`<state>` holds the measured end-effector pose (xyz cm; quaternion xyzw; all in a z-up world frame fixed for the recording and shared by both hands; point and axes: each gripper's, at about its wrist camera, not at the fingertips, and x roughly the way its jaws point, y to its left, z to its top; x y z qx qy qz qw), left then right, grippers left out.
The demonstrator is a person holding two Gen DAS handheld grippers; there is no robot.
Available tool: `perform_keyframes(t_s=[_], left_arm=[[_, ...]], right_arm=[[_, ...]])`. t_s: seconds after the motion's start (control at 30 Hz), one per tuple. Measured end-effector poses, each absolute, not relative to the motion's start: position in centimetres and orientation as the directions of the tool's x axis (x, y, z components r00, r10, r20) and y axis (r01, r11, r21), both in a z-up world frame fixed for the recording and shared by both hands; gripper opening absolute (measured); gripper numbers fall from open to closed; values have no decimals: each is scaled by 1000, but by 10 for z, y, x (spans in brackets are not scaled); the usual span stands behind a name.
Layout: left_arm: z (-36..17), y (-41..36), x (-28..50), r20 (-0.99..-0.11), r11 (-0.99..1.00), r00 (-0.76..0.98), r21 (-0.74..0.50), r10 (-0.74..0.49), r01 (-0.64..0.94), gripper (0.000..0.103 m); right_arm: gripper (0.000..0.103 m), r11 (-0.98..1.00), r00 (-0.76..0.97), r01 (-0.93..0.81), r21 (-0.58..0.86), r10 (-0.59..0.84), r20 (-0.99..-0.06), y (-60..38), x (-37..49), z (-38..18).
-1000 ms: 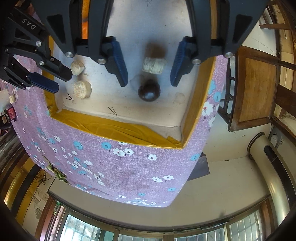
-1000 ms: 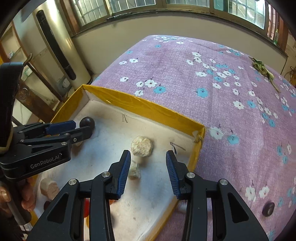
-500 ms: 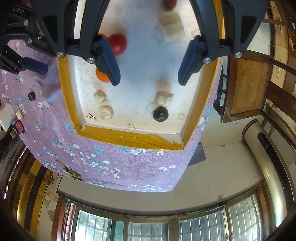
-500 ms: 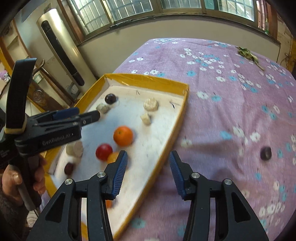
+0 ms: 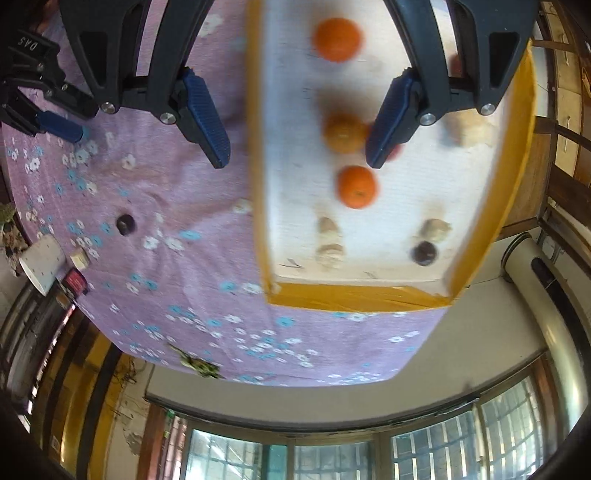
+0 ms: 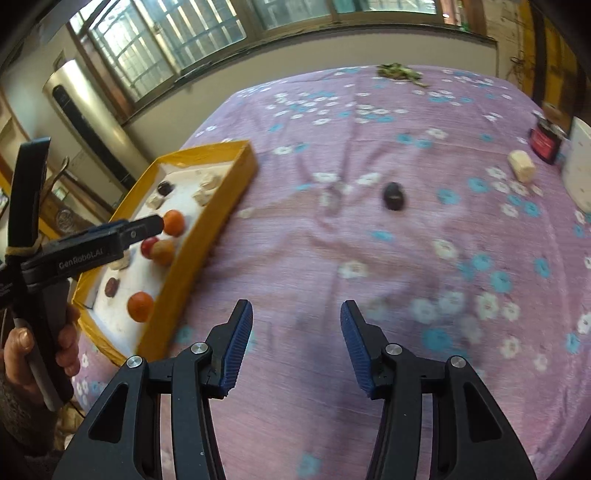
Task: Organize fruits
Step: 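Grasp the last dark ball with the left gripper while the right gripper grasps a pale cylindrical block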
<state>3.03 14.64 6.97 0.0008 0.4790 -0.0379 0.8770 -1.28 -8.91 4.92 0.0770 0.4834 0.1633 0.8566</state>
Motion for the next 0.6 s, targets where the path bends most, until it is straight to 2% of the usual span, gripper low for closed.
perform_keyframes(t_s=[0.27, 0.5, 0.57, 0.6], left_arm=[[56, 72, 30, -872, 990, 483, -11, -76, 137, 78], [53, 32, 38, -882, 989, 469, 30, -43, 147, 78], [51, 23, 45, -887, 990, 460, 29, -40, 141, 78], [51, 18, 49, -889, 990, 457, 34, -34, 140, 78]], right_arm=[[51, 963, 540, -89, 255, 262, -800, -179, -5, 45], [51, 980, 590, -1, 200, 162, -791, -257, 62, 43], [58, 982, 584, 3, 190, 152, -797, -268, 93, 37], [59, 984, 583, 10, 176, 137, -801, -270, 105, 33]])
